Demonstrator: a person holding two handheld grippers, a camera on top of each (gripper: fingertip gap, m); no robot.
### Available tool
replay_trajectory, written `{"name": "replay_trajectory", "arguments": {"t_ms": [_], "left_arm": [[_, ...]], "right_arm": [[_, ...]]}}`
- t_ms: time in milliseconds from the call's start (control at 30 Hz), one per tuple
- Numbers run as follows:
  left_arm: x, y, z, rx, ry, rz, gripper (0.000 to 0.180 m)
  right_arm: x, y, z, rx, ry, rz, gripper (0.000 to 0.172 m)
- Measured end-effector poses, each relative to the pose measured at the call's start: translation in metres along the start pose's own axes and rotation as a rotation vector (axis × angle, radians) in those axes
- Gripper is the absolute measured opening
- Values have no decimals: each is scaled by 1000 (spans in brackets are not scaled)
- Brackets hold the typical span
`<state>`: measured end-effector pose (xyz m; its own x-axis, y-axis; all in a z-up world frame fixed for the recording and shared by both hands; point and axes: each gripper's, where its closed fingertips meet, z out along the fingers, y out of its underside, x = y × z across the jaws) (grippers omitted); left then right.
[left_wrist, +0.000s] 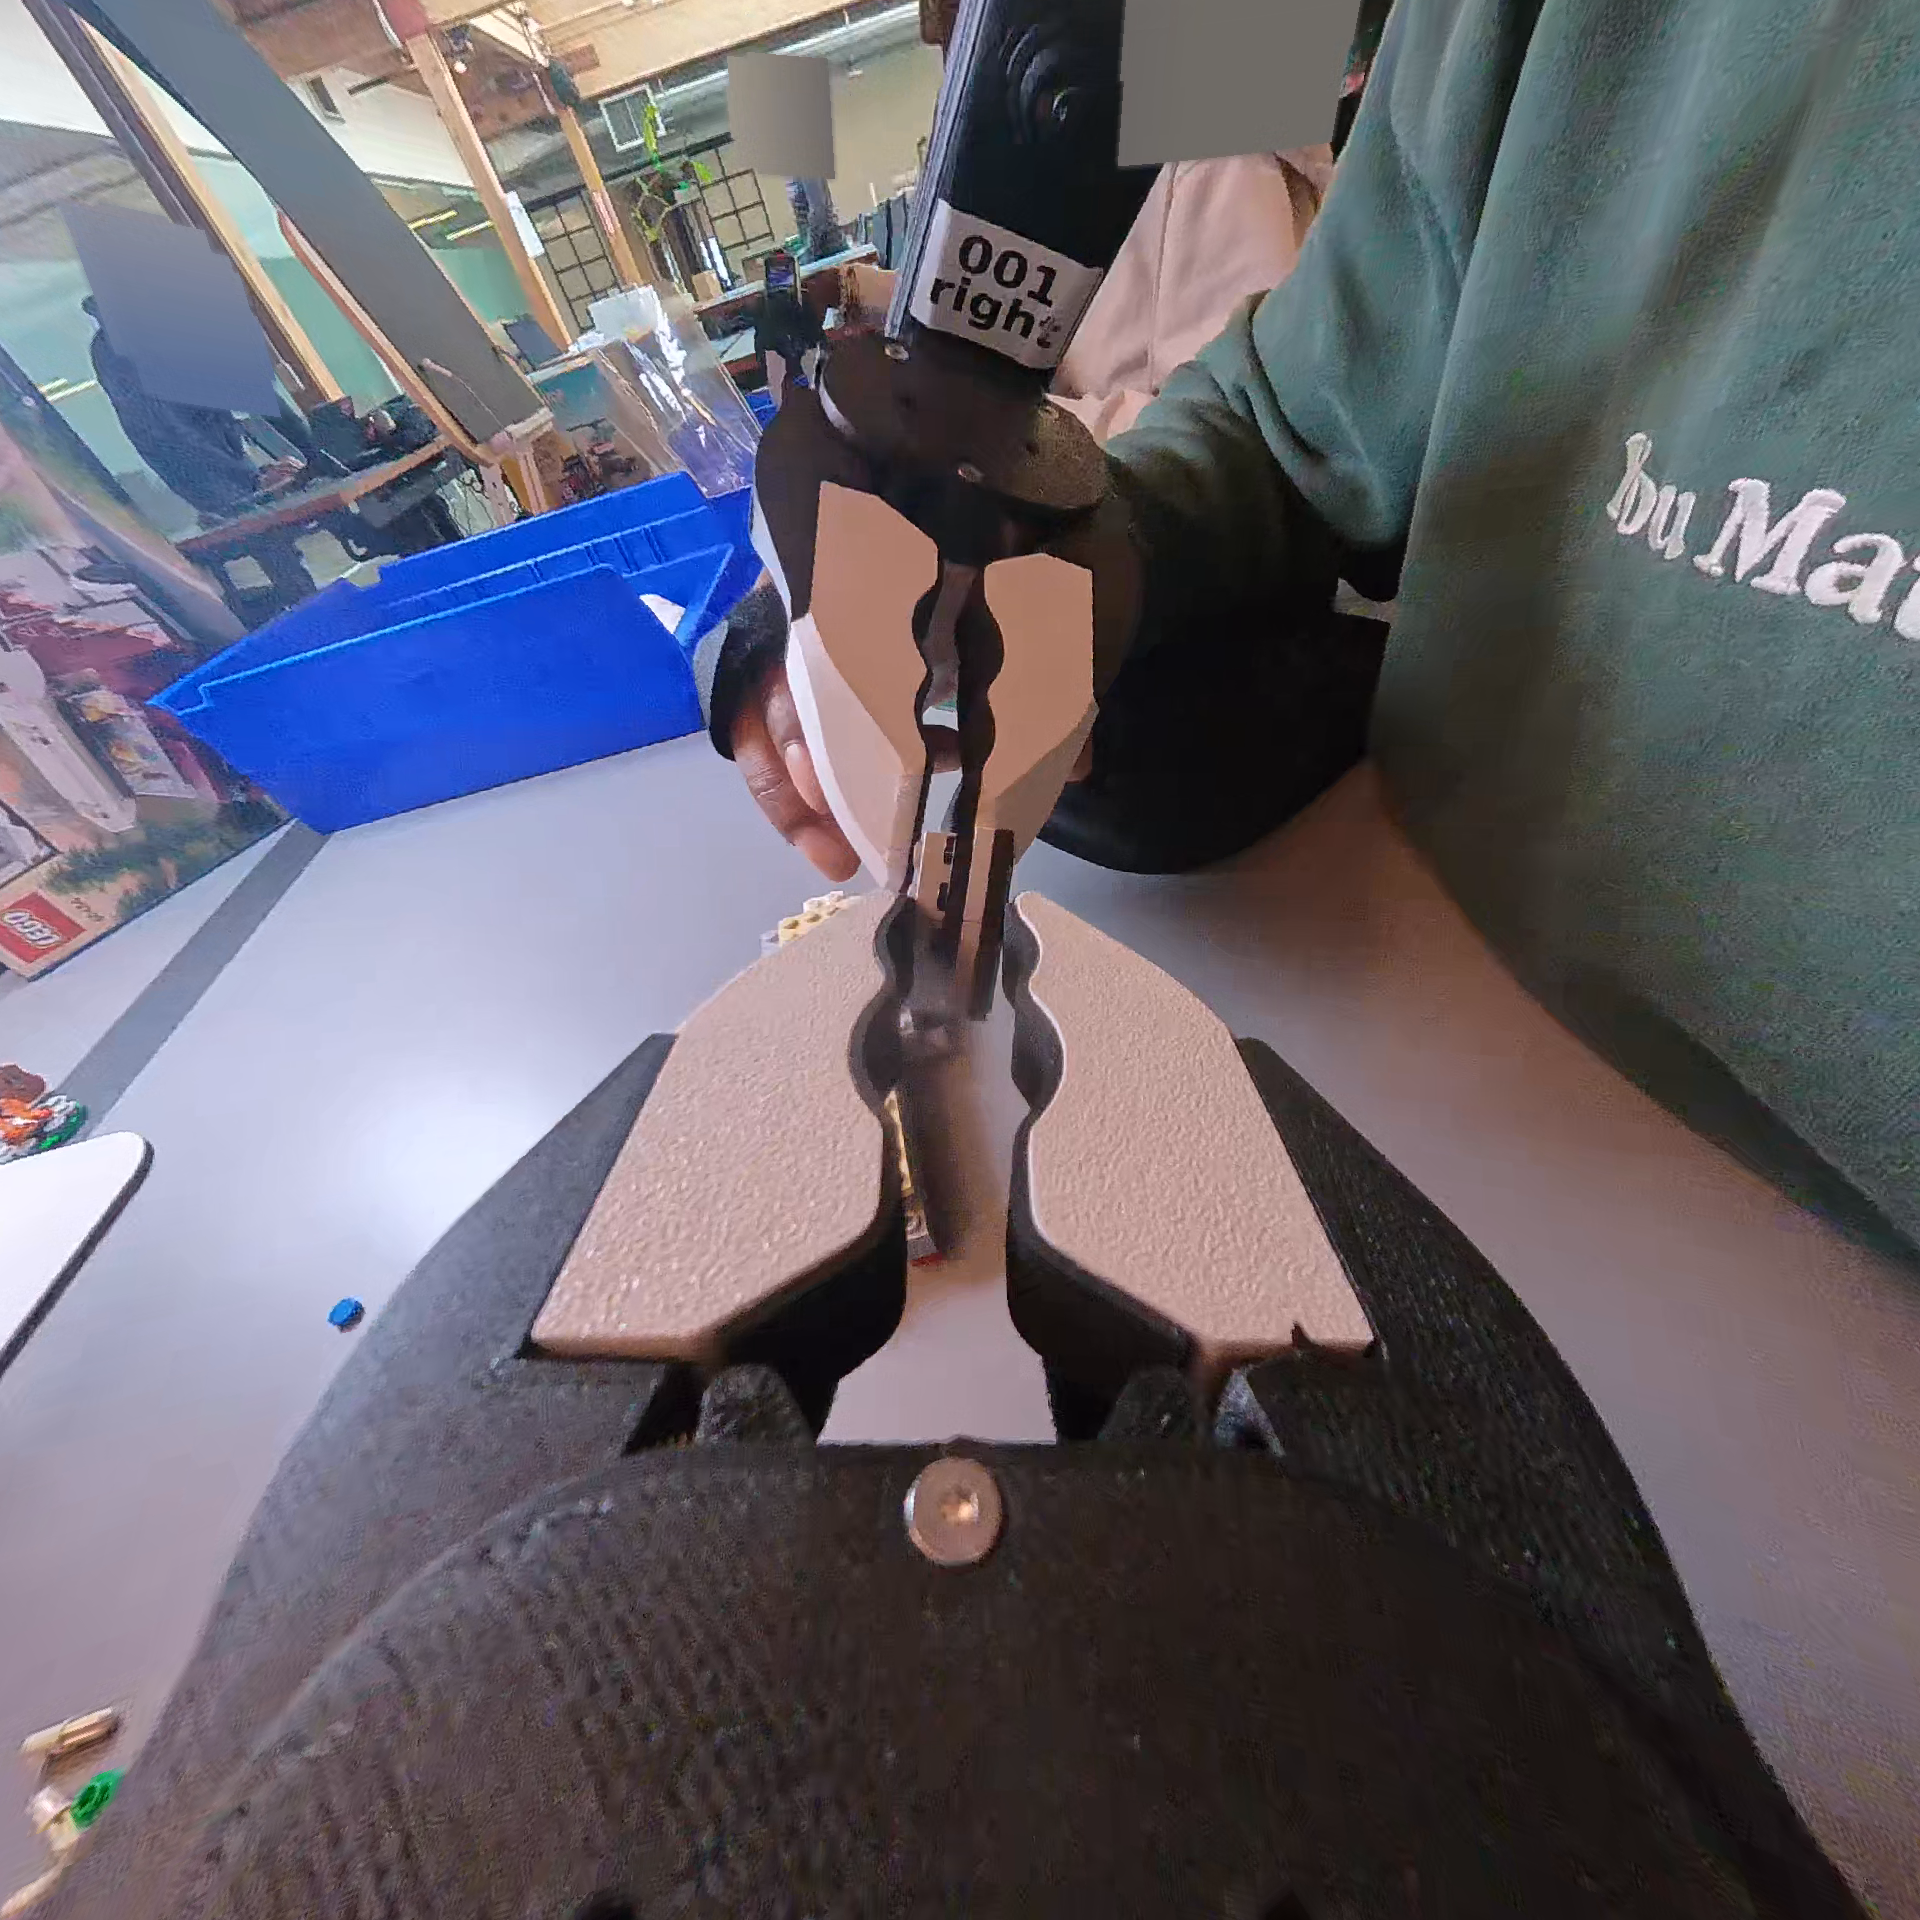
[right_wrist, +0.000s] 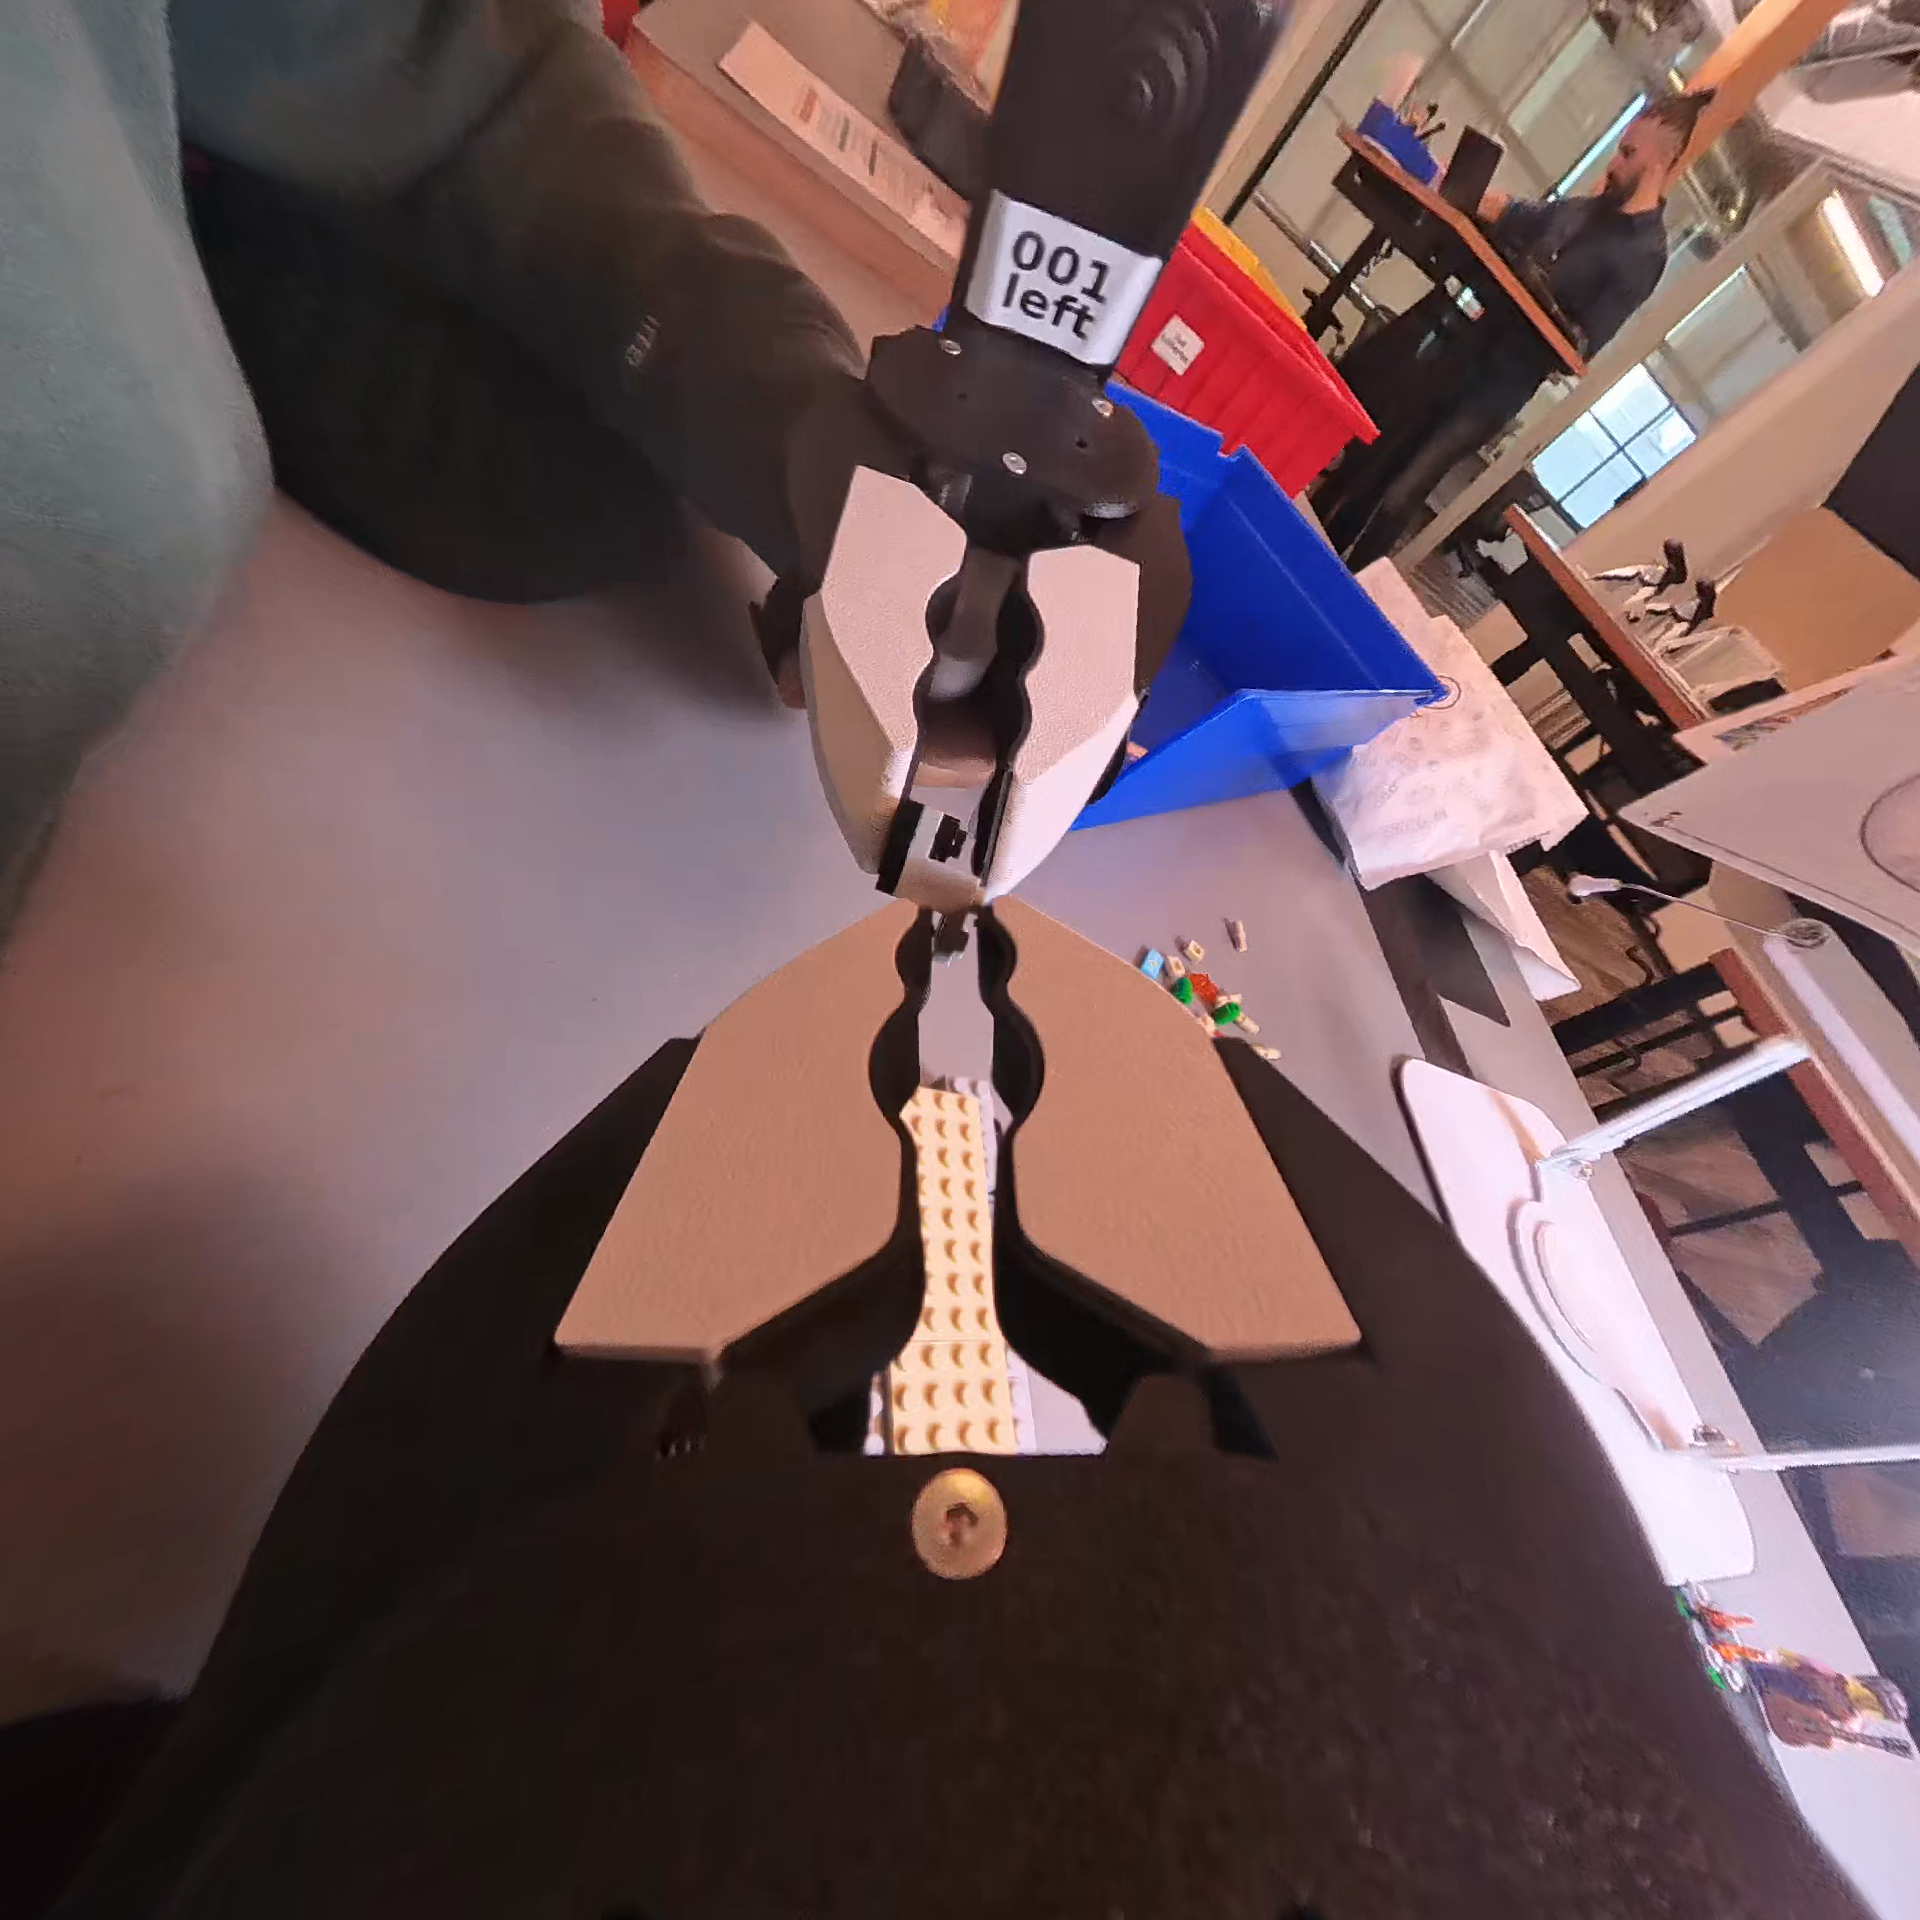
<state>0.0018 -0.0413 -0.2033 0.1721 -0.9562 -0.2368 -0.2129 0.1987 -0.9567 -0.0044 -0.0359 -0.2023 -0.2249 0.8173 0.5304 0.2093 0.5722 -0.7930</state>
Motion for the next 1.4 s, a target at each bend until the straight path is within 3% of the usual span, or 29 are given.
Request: {"name": "replay_trajectory", "arguments": {"t_ms": [400, 533, 667, 800, 867, 967, 1067, 1400], "left_arm": [[-18, 28, 1, -201, -180, 88, 13], [-23, 24, 0, -217, -208, 91, 12], [-26, 24, 1, -254, -269, 217, 13], [-27, 25, 1, -191, -249, 98, 12], [-30, 27, -3, -135, -209, -125, 15], [-31, 22, -5, -2, -89, -545, 37], [-34, 24, -1, 38, -53, -755, 36], [-43, 41, 1, -164, -245, -573, 20]], "right_arm": [[9, 33, 7, -127, 20, 294, 5], [14, 32, 6, -97, 1, 456, 5], [16, 35, 4, -59, -57, 641, 5], [19, 35, 3, -72, 41, 387, 5], [24, 37, -1, -104, 143, 189, 5], [25, 35, -4, -148, 245, -101, 5], [24, 33, -1, -200, 301, -317, 5], [32, 49, 4, -367, 372, -476, 5]]}}
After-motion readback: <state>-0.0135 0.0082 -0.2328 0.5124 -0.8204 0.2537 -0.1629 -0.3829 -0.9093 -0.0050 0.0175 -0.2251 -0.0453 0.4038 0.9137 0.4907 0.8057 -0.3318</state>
